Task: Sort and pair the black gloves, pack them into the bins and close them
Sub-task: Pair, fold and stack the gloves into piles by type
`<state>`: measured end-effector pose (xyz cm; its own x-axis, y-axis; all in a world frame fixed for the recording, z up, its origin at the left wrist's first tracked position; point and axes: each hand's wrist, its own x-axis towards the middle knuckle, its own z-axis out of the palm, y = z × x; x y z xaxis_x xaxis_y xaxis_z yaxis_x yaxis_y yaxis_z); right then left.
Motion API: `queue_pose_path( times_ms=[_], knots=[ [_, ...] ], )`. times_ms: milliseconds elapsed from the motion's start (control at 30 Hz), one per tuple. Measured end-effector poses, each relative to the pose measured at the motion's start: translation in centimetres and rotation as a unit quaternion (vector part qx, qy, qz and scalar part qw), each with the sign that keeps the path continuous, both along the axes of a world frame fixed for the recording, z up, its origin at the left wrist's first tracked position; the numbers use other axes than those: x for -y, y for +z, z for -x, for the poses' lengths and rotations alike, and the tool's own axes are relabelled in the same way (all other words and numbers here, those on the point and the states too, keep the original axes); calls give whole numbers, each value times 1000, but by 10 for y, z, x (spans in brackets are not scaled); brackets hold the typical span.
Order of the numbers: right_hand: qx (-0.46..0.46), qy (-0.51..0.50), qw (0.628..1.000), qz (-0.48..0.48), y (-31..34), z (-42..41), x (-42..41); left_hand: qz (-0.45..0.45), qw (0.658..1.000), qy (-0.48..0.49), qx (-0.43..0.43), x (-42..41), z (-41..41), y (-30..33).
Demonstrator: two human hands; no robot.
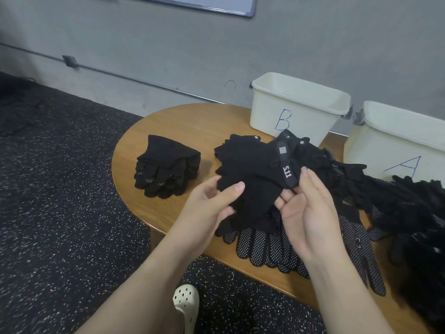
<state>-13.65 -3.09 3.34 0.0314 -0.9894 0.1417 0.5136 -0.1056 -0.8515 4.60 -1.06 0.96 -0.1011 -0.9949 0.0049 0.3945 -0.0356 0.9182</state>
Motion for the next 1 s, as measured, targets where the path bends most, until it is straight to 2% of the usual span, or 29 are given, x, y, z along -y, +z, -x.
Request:
queue_pose_path(
  times_ms=[67, 200, 400, 533, 567, 633, 700, 833, 900, 1000],
  knots=[
    [-11, -3, 1000, -9, -3, -3, 1, 3, 999, 32, -18, 1, -2, -2],
    [-31, 6, 999, 6, 2, -4, 1, 24, 997, 77, 14, 4, -10, -2],
    [-211, 34, 977, 29, 4, -3, -10, 50, 990, 99, 84, 0, -17, 0],
    [-204, 28, 978, -8, 3, -4, -15, 34, 989, 116, 89, -1, -20, 2],
    [-198, 24, 980, -12, 4, -4, -15, 23, 990, 122, 65, 0, -20, 3],
    [-177, 20, 984, -7, 5, -3, -17, -10, 992, 118, -50, 1, -20, 6],
    [-119, 20, 993, -4, 6, -3, -17, -21, 988, 70, -136, 0, -16, 11],
    [-42, 16, 999, -6, 4, -10, -18, -34, 988, -10, -150, -8, 3, 11],
    [-43, 6, 999, -8, 0, -16, -18, -61, 979, -28, -190, -9, 8, 12],
    [-129, -29, 991, -10, -8, -22, -18, -95, 962, -41, -252, -6, 5, 13]
  ],
)
